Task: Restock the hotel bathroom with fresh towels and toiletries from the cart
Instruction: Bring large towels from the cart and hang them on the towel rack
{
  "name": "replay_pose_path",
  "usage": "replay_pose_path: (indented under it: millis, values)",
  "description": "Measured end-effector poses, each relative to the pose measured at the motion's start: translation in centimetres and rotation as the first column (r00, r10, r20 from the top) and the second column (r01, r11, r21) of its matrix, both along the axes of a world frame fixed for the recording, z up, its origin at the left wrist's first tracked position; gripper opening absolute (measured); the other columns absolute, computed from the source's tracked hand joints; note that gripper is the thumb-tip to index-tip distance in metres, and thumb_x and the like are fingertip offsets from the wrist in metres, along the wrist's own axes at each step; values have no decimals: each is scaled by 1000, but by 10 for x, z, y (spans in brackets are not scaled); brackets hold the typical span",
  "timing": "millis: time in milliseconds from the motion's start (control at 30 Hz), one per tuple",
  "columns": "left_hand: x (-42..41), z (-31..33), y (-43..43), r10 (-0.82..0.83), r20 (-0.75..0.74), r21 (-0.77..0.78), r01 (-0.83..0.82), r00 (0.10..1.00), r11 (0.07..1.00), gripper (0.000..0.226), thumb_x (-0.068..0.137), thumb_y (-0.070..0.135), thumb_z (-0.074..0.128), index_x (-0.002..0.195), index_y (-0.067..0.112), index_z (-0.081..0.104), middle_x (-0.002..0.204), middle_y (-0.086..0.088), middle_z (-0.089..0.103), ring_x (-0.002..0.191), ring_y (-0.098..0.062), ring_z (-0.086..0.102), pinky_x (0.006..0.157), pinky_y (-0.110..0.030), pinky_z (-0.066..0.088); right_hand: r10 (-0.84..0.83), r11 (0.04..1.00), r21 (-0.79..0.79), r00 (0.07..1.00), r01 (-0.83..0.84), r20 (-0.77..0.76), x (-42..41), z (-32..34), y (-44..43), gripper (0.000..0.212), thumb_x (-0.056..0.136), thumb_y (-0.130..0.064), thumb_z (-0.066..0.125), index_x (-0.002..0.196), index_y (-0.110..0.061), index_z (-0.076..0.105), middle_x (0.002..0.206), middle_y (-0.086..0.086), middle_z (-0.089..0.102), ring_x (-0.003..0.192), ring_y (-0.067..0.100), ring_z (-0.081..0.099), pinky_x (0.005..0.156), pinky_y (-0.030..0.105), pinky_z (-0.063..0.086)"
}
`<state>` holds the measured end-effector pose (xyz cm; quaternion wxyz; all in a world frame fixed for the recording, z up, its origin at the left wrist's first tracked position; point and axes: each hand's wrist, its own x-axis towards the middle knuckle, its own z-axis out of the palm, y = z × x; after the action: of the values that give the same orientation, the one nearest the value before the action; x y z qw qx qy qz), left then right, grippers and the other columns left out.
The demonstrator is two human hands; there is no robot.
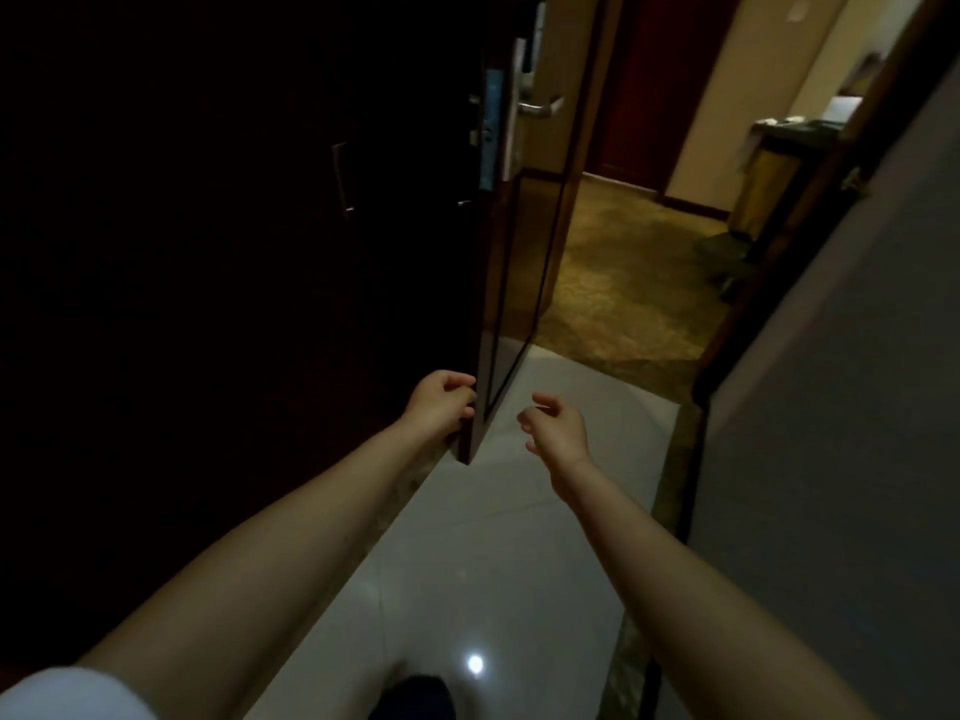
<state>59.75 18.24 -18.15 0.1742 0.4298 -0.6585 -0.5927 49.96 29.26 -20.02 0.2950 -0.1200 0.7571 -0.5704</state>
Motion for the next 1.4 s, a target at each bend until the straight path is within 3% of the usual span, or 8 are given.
replay_pose_path:
  millis: [333,567,700,800,900,1033,1167,1400]
  values:
    - [-249,-6,-103,-281,5,-17,281,960,960,21,96,14,52,116,16,58,100,-5,65,79,-13,61,58,-23,44,-282,959,-34,959,282,11,-219,1,-84,41,89,-11,60,130,-14,54,113,7,62,101,22,61,95,42,52]
    - [-413,8,-166,-437,16,-23,437,899,899,15,98,18,49,111,21,56,106,-3,62,95,-20,64,82,-36,53,-444,894,-58,896,444,17,-361,13,-138,38,92,-18,57,130,-16,54,118,4,61,108,22,60,101,44,49]
    - [-485,-1,-183,-519,38,8,519,854,855,18,98,16,49,115,17,56,109,-7,62,95,-21,62,81,-34,50,-500,864,-50,865,502,46,-431,4,-151,40,92,-15,56,131,-15,54,117,4,61,104,21,61,96,41,51]
    - [-545,-9,-195,-534,48,15,534,844,845,23,98,15,49,119,12,57,108,-8,62,88,-17,60,74,-28,50,-517,853,-45,853,520,63,-489,-4,-164,38,93,-12,55,130,-14,52,115,4,59,97,18,60,91,38,51]
    - [-618,-13,-206,-522,7,31,521,853,853,19,99,11,47,114,13,57,103,-7,63,78,-14,59,58,-20,49,-523,850,-41,851,525,49,-560,-7,-180,37,92,-11,58,128,-12,54,118,7,59,107,25,60,98,43,50]
    - [-724,-11,-226,-518,-2,38,518,855,855,18,98,13,48,113,16,58,103,-4,63,83,-16,60,67,-26,46,-497,867,-5,867,498,47,-667,-4,-200,37,89,-13,60,125,-13,55,113,8,62,108,26,60,97,43,49]
    - [-820,-3,-250,-522,11,48,521,853,852,15,96,14,52,108,18,59,107,-6,64,93,-21,63,75,-30,47,-468,882,75,884,466,17,-768,-2,-214,51,71,-36,61,121,-26,58,115,0,64,105,22,62,97,47,51]
    - [-945,-5,-285,-498,12,76,496,867,865,18,96,14,52,112,17,60,105,-4,64,92,-20,63,76,-31,49,-497,867,14,865,498,69,-894,1,-242,38,91,-15,58,129,-16,53,108,4,62,98,20,60,88,39,52]
